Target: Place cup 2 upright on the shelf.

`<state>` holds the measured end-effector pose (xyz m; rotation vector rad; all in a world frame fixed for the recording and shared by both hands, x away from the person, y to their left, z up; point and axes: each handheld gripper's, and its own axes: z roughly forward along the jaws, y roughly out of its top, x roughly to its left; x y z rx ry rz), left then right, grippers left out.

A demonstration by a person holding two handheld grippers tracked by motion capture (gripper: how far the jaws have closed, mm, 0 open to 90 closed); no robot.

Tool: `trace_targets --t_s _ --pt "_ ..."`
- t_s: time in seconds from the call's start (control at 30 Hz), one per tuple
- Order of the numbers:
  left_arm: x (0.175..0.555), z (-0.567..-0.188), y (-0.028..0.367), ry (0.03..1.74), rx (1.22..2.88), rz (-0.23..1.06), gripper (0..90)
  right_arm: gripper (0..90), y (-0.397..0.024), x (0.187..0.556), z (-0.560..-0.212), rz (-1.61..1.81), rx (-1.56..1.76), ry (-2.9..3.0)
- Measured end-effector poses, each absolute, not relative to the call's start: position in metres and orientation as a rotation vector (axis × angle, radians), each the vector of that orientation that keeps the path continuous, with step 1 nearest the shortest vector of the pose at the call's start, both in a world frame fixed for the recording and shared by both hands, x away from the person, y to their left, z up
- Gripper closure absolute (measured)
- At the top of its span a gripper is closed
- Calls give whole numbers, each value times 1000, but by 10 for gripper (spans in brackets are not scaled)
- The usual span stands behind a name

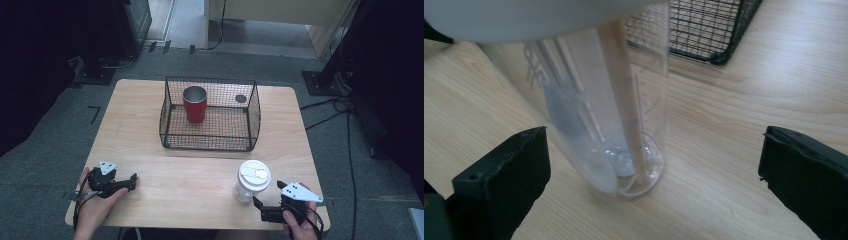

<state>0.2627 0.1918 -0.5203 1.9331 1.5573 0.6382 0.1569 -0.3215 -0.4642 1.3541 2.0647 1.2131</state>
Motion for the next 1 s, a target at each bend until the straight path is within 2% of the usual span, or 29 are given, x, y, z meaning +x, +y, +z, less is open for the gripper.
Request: trace_targets --t_s 0.43,1.0 --pt "266 -520 189 1584 1916 649 0 56 -304 162 -451 1257 1268 2083" --pt "266 -520 190 1583 1916 649 0 104 -278 176 -448 1288 1370 1962"
